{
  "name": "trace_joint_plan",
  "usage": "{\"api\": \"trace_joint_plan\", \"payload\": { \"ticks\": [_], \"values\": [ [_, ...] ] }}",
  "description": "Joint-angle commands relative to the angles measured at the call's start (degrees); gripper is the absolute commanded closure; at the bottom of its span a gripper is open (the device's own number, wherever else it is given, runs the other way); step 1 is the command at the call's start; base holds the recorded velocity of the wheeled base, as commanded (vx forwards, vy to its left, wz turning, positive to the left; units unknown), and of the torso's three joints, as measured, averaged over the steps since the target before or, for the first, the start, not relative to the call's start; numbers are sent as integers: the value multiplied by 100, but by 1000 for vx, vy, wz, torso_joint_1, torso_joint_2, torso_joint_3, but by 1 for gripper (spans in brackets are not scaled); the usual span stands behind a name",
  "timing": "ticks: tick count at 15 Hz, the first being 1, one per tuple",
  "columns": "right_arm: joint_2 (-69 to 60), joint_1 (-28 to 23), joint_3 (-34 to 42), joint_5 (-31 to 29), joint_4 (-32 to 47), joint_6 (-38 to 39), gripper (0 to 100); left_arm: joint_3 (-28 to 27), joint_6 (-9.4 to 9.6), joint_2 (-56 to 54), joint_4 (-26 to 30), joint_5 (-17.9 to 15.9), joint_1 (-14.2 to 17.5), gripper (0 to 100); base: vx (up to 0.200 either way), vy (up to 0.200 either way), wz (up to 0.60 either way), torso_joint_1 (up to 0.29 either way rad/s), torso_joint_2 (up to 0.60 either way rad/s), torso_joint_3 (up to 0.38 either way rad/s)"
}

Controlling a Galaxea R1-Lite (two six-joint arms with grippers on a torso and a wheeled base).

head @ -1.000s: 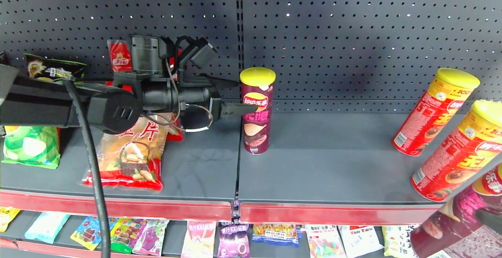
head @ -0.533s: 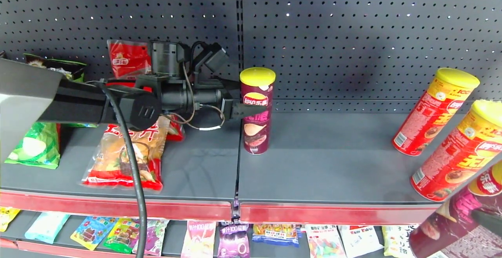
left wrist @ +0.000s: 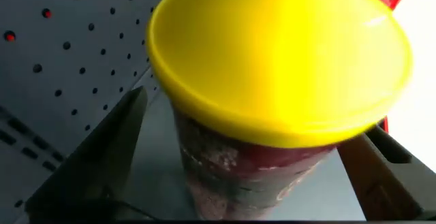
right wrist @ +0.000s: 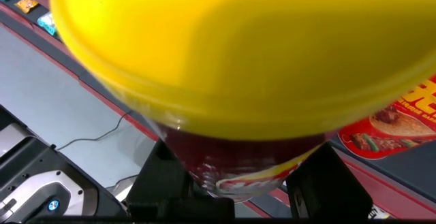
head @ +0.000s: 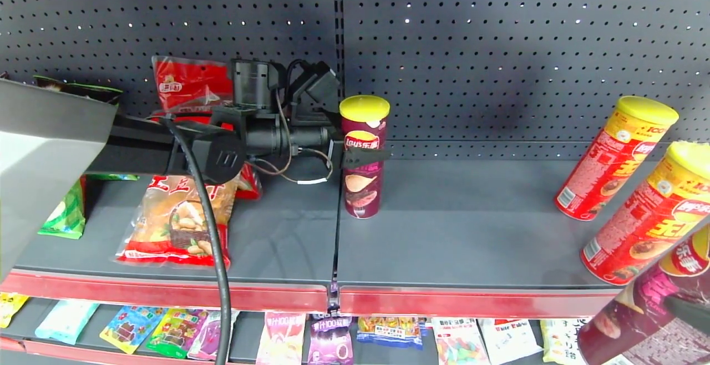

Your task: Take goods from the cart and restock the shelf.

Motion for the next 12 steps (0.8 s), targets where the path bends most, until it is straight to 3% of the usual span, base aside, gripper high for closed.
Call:
{"api": "trace_joint_plan", "payload": {
  "ticks": [1,4,6,7,8,12],
  "values": [
    [4,1,-4,6,2,-4,100,-5,-8,2,10,19,-4,100,0,0,0,0,0,0],
    [-13,1,57,-3,2,-4,100,101,-43,-192,28,72,-92,100,0,0,0,0,0,0],
    [-5,-7,92,6,2,-4,100,250,-219,-403,28,213,-197,100,0,0,0,0,0,0],
    [4,1,101,6,2,-4,100,505,-377,-640,19,371,-329,100,0,0,0,0,0,0],
    [4,1,92,15,2,-4,100,734,-421,-807,1,503,-417,100,0,0,0,0,0,0],
    [57,1,57,24,-7,-4,100,1428,-430,-1264,-25,555,-593,100,0,0,0,0,0,0]
  ]
}}
